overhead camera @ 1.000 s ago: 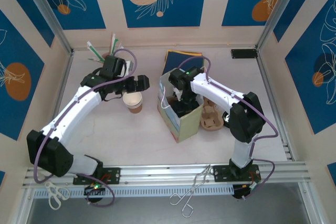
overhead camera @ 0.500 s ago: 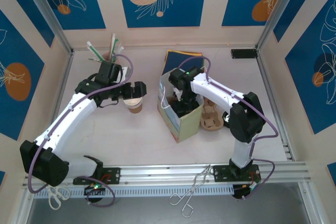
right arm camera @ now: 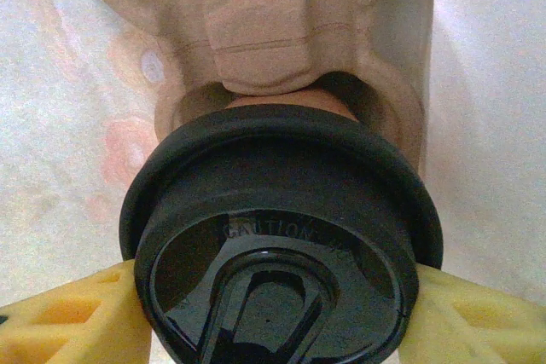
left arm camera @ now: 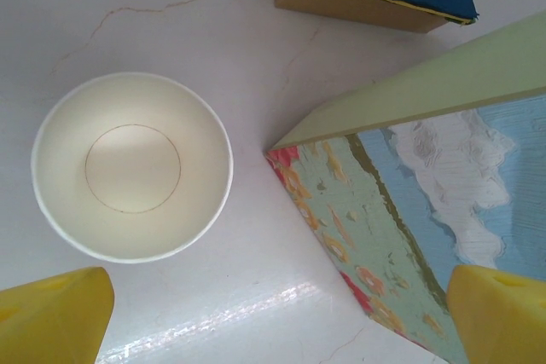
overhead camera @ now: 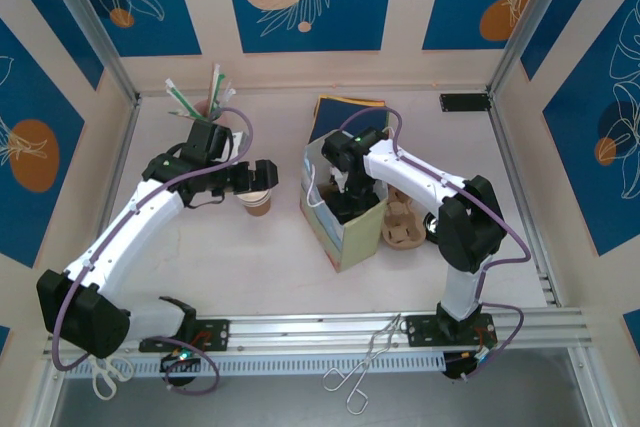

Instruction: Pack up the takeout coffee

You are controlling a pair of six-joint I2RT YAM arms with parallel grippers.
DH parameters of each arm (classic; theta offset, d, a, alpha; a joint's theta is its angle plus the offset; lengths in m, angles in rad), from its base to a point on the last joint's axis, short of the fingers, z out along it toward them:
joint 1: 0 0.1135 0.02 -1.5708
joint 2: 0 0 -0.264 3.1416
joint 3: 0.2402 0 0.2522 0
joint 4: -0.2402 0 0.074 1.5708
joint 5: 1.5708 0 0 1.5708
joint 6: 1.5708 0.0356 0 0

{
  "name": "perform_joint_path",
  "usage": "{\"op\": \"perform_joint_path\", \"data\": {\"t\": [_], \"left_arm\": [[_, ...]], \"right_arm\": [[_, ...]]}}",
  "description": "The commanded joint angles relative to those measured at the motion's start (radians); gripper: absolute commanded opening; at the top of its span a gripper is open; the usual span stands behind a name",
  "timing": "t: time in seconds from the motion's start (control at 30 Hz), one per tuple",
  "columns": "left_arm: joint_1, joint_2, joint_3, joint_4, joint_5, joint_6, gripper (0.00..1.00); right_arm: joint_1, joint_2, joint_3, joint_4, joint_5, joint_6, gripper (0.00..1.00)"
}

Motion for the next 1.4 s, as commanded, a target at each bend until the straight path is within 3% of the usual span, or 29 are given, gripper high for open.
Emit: {"op": "perform_joint_path", "data": {"t": [0.0,1.37], "left_arm": [[0.014,-0.017,0.002,-0.007,0.025,0.009,1.00],[0.013,-0.021,-0.003,-0.011,0.028,0.009,1.00]], "right_arm": [[-0.003,0.093,-0.074,0.074,0.015,0.010,0.64],[-0.018,0.112,-0.074,0.087,0.014,0.004,0.64]]}}
